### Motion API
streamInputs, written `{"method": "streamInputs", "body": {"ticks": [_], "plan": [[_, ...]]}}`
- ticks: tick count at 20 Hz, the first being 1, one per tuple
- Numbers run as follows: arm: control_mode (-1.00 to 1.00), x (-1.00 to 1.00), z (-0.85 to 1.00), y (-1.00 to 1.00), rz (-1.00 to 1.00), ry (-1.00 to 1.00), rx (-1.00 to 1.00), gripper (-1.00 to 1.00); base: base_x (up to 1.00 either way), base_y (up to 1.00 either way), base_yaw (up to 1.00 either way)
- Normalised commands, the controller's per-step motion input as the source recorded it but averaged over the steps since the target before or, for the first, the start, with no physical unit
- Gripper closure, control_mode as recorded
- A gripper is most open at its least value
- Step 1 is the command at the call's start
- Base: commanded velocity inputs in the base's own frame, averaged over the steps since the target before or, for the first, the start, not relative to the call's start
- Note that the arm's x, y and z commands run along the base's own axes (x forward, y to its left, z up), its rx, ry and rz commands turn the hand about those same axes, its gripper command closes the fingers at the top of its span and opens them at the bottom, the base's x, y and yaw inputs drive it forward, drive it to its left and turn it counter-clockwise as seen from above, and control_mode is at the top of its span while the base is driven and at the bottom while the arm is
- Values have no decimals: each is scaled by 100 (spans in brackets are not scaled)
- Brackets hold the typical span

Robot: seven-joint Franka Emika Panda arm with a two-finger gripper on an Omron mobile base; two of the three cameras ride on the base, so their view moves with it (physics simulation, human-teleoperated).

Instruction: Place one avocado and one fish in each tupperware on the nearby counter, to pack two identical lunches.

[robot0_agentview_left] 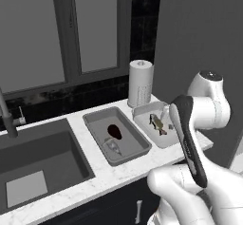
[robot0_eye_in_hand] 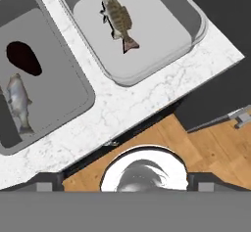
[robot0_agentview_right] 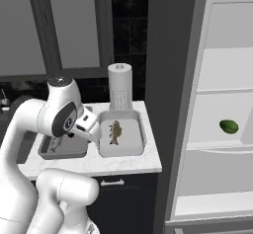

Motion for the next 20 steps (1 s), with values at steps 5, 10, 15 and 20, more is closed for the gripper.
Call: {"method": "streamInputs", "body": {"ticks": [5,10,15,20], "plan": [[-100,-45,-40,46,3,-7,-9,-100,0,0,0],[-100,-8,-27,5,7,0,-9,-100,0,0,0],[-100,0,0,0,0,0,0,-100,0,0,0],[100,0,0,0,0,0,0,-100,-1,0,1]]}}
